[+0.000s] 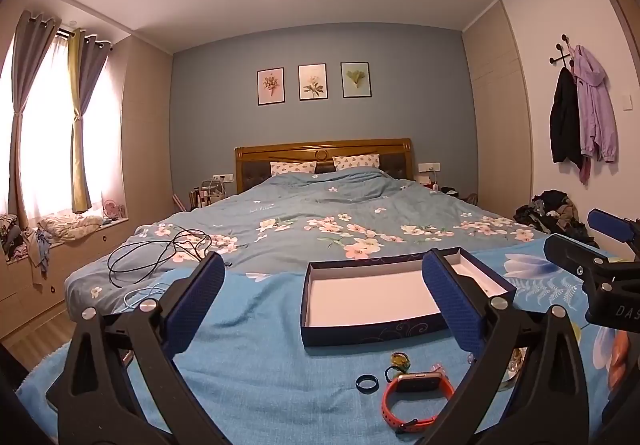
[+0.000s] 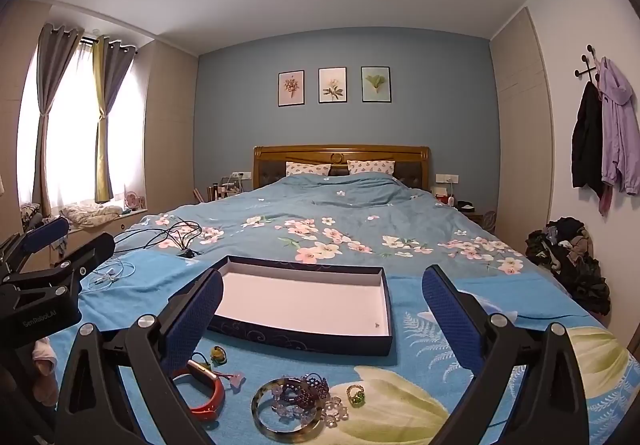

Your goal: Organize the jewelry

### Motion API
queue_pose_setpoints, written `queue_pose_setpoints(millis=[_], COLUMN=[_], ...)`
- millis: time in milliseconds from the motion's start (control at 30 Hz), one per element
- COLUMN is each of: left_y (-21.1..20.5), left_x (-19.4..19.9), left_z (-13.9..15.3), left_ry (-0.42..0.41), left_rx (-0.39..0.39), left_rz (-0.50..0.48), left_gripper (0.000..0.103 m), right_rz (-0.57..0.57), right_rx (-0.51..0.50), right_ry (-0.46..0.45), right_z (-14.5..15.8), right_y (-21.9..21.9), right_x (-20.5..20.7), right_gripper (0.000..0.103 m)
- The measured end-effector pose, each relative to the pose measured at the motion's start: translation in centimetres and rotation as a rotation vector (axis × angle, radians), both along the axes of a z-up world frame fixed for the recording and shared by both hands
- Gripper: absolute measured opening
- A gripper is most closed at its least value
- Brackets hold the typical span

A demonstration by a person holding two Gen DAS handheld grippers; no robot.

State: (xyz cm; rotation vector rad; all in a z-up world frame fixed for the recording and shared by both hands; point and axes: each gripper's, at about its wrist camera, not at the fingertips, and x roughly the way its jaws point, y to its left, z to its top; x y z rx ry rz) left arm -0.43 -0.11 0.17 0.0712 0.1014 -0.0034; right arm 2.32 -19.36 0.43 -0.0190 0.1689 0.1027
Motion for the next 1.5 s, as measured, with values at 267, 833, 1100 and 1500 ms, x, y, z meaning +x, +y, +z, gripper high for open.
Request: queue_pose_setpoints(millis=[267,833,1100,1500], left_y=[0.12,0.18,0.13,0.18], left_x=[-0.16,-0.22,-0.22,-0.22], left_z=[-0.02,-0.05,-0.05,-0.04], left_ry=[0.000,0.002,0.003,0.003], left_rx=[0.001,0.000,0.001,0.000], left_rz=[-0.002,-0.006,-0.006,-0.006], left_gripper=[0.097,0.097,0.097,0.097], right_rz=[-0.002,0.000,0.003,0.002], right_rx=[0.011,0.020,0.020,0.024], right_ry=[0.004,0.007,0.010,0.011], right_z=[-0.41,-0.35,-0.44,-0.47], right_y=[-0.35,-0.72,-0.73,-0.83], right_x=[0.27,0.19,0.29,0.45], right_gripper=[0.096,0.096,0.096,0.096])
